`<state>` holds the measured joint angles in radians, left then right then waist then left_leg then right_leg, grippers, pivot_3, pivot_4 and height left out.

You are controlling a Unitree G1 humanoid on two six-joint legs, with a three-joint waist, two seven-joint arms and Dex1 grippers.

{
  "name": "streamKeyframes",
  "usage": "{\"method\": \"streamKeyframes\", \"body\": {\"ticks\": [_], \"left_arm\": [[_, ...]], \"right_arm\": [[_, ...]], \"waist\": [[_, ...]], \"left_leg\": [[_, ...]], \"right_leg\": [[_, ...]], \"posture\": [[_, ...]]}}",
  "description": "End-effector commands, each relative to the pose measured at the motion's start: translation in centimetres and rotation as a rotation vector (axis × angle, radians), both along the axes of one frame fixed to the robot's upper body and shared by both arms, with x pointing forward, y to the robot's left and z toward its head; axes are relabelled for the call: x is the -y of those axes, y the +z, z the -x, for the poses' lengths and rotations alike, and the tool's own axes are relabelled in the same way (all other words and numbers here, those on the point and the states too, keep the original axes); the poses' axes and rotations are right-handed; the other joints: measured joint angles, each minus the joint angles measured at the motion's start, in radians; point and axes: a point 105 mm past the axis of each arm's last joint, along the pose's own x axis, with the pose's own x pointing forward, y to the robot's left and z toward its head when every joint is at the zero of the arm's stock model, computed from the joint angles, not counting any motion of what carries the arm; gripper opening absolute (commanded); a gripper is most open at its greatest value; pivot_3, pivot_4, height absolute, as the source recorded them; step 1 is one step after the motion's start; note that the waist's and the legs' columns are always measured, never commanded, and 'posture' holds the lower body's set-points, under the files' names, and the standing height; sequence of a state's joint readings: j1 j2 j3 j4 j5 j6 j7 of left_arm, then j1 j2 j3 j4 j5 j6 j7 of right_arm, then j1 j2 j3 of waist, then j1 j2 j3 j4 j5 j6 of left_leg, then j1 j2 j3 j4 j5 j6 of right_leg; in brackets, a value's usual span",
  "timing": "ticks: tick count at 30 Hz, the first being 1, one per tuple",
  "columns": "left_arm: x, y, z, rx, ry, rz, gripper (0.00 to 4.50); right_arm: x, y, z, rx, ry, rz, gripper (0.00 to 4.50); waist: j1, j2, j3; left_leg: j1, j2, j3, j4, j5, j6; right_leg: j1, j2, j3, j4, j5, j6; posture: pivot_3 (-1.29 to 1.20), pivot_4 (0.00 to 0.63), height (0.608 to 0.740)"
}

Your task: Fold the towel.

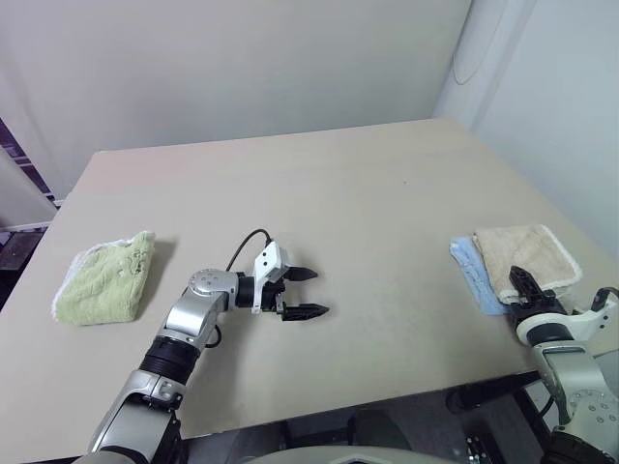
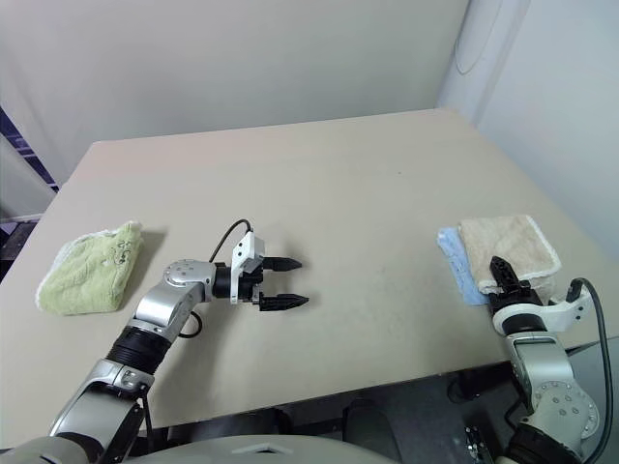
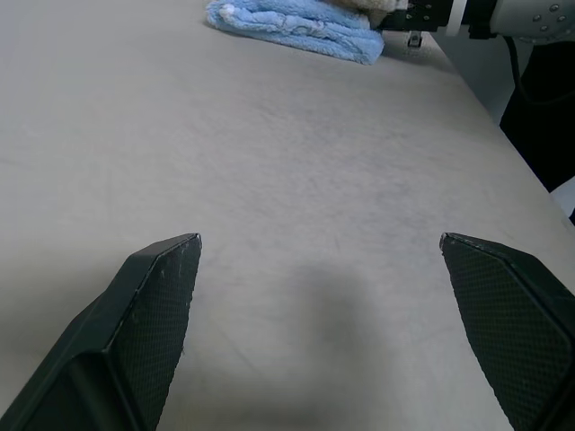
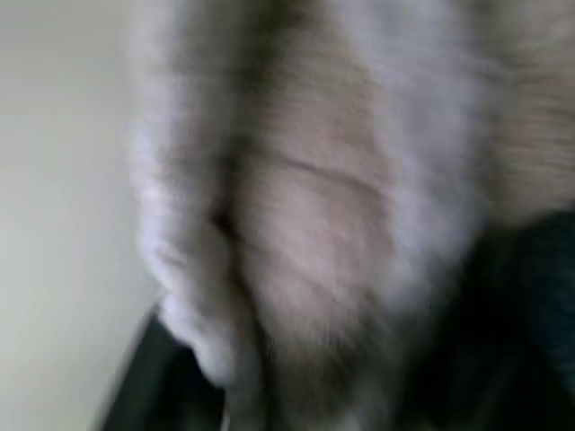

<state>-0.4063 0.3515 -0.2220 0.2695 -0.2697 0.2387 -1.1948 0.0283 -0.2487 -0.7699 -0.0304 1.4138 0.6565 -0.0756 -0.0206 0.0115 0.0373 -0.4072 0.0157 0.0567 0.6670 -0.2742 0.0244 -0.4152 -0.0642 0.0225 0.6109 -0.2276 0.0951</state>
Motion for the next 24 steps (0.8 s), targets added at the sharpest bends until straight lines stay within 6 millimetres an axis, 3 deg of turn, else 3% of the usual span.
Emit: {"method": "streamKeyframes", "body": {"ticks": [1, 3, 10, 13, 15, 18, 24], "left_arm": [[-0.1, 1.6, -0.7, 0.039, 0.003, 0.013, 4.5], [-0.3, 1.7, -0.8, 0.037, 0.006, 0.011, 4.5], [-1.2, 1.7, -0.9, 0.035, 0.013, -0.016, 4.5], [-1.5, 2.2, -1.3, 0.035, 0.034, -0.003, 4.5], [-1.7, 2.6, -1.7, 0.039, 0.057, 0.023, 4.5], [-2.3, 4.0, -2.6, 0.01, 0.124, 0.118, 4.5], [-5.0, 6.7, -2.4, -0.17, 0.172, 0.293, 4.5]], "right_arm": [[-0.7, 2.3, 0.5, 0.061, 0.06, 0.037, 3.89], [-0.5, 2.5, 1.2, 0.052, 0.063, 0.052, 4.47], [-2.7, 5.1, 5.1, 0.077, 0.186, 0.131, 4.47], [-4.0, 6.7, 7.0, 0.064, 0.261, 0.29, 4.47], [-4.5, 8.9, 7.6, 0.107, 0.251, 0.479, 4.47], [-4.2, 11.3, 7.6, 0.158, 0.154, 0.74, 4.47], [-5.1, 11.6, 4.6, 0.197, 0.215, 0.864, 4.47]], "waist": [[0.0, 0.0, 0.0], [0.001, 0.0, 0.0], [0.003, 0.0, 0.0], [0.003, 0.001, 0.0], [0.002, -0.001, 0.001], [0.001, -0.002, 0.001], [-0.001, -0.004, 0.002]], "left_leg": [[0.0, 0.0, 0.0, 0.0, 0.0, 0.0], [0.0, 0.0, 0.0, 0.0, 0.0, 0.0], [-0.001, 0.0, 0.0, -0.001, 0.0, 0.0], [-0.001, 0.0, 0.0, -0.001, 0.0, 0.0], [-0.001, 0.0, 0.0, -0.001, 0.0, 0.0], [0.0, 0.001, -0.001, -0.001, 0.0, -0.001], [0.0, 0.0, -0.001, 0.0, 0.0, -0.001]], "right_leg": [[0.0, 0.0, 0.0, 0.0, 0.0, 0.0], [0.0, 0.0, 0.0, 0.0, 0.0, 0.0], [-0.001, -0.001, 0.0, 0.0, 0.0, 0.001], [-0.001, -0.002, 0.0, 0.0, 0.0, 0.001], [-0.001, -0.002, 0.0, 0.0, -0.001, 0.001], [-0.001, -0.002, 0.0, 0.0, -0.001, 0.002], [-0.001, -0.001, 0.0, 0.0, 0.0, -0.001]], "posture": [[0.0, 0.0, 0.74], [0.0, 0.0, 0.74], [0.0, 0.0, 0.74], [0.0, 0.0, 0.74], [0.0, 0.0, 0.74], [0.0, 0.0, 0.74], [0.0, 0.0, 0.74]]}}
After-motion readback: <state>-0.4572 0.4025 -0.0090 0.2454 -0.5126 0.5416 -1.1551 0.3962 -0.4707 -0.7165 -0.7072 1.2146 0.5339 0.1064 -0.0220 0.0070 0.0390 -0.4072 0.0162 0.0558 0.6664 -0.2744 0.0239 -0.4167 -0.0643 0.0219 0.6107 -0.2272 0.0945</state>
